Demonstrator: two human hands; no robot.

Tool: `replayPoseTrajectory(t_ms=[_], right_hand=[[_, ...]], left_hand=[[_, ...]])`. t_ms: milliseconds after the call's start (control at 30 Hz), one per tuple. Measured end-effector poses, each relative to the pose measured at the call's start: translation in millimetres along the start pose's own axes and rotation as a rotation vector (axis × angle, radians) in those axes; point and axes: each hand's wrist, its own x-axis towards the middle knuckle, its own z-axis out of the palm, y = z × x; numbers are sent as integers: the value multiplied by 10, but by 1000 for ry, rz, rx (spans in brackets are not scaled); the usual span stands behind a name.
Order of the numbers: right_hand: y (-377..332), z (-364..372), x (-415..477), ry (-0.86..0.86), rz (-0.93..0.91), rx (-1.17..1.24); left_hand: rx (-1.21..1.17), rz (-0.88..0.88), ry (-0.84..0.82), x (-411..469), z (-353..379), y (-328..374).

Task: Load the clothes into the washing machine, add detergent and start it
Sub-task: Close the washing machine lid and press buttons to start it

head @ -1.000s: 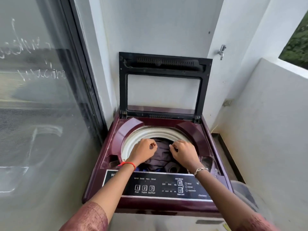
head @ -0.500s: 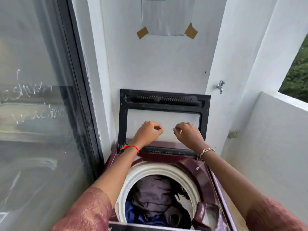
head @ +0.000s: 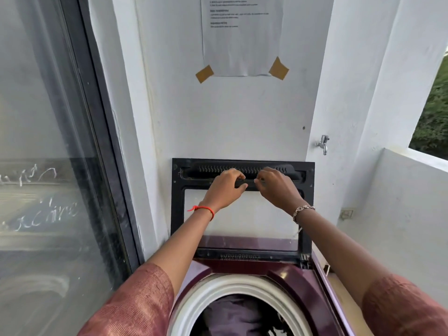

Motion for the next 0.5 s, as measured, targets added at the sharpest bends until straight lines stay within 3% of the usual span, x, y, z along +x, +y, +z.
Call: replayPoseTrajectory(t_ms=[500], right_hand=[[265, 443, 810, -113, 32, 12]], left_hand=[[158, 29, 7, 764, 183, -595]])
